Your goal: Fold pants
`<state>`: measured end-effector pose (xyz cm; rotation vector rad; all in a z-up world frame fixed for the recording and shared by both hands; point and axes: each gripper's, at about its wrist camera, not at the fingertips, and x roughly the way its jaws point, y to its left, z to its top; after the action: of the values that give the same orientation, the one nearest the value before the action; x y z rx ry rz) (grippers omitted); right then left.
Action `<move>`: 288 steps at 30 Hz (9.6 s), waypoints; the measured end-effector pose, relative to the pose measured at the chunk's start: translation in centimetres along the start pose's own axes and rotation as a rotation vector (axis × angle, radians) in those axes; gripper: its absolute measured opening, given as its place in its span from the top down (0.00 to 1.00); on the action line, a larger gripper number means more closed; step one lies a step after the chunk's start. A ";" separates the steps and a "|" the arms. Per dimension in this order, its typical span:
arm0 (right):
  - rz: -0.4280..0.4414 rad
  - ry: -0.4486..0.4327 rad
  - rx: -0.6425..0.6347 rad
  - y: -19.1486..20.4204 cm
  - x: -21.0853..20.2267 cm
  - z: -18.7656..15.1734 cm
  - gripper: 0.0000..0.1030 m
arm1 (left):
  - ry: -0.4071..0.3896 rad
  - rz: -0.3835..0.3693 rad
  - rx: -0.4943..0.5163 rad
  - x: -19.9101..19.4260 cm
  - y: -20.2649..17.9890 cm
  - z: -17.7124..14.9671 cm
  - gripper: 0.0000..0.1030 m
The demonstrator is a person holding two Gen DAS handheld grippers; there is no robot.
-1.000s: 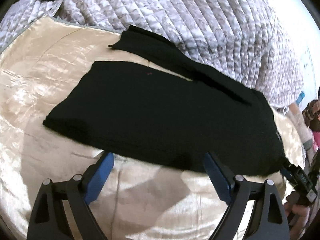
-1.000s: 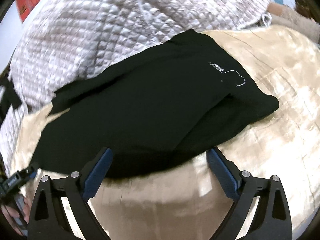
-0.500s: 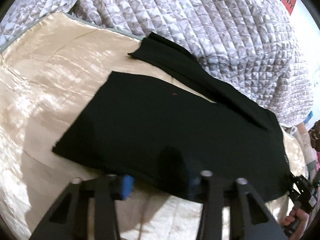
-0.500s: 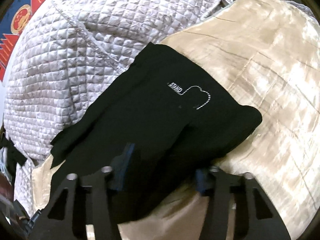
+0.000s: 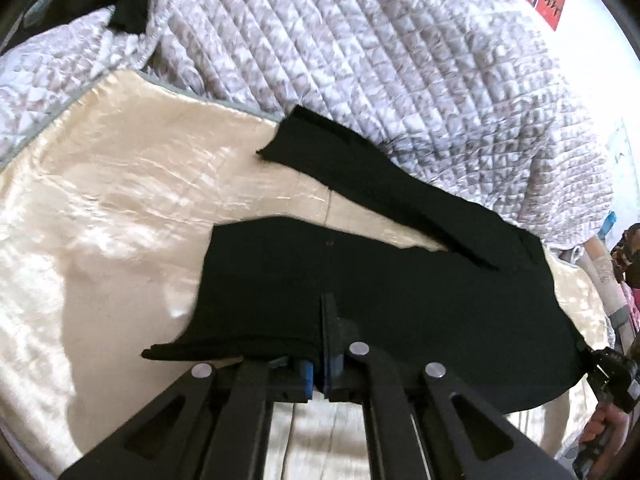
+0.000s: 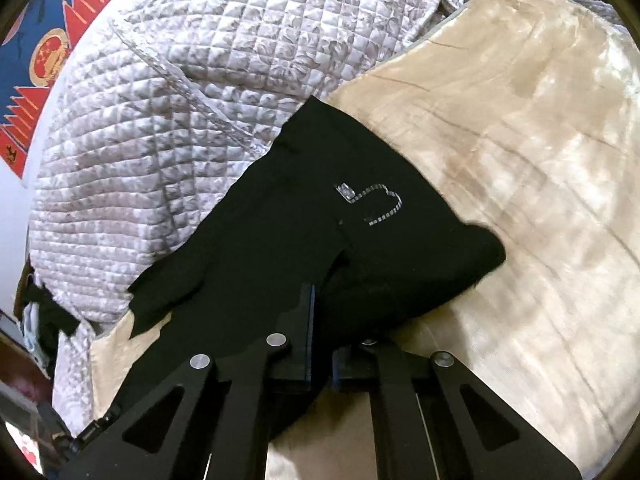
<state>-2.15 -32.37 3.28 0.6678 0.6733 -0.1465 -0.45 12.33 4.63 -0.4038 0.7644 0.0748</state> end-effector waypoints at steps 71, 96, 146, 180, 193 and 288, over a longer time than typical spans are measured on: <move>-0.236 0.118 -0.451 4.2 4.7 -3.3 0.50 | 0.131 0.135 0.270 4.5 -4.5 -2.7 0.61; -0.106 0.133 -0.647 8.1 5.4 -7.7 0.50 | 0.161 0.024 0.425 4.4 -8.7 -5.2 0.52; 0.018 0.097 -0.828 14.5 16.2 7.8 0.91 | 0.028 -0.043 0.499 16.4 -13.5 10.9 0.96; 0.053 -0.072 -0.215 -3.1 -6.0 -8.1 0.50 | 0.106 -0.111 0.341 -0.6 -7.4 -5.4 0.50; -0.035 -0.148 0.029 -7.7 -6.6 -6.5 0.50 | 0.106 0.037 0.494 8.1 -12.2 -5.0 0.83; -0.125 -0.262 0.240 -10.7 -10.5 -6.9 0.86 | 0.055 0.132 -0.188 -6.2 8.2 -8.4 0.96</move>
<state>-17.55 -37.42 0.11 0.8200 0.4481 -0.4276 -12.18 17.19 0.75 -0.5356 0.8409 0.2616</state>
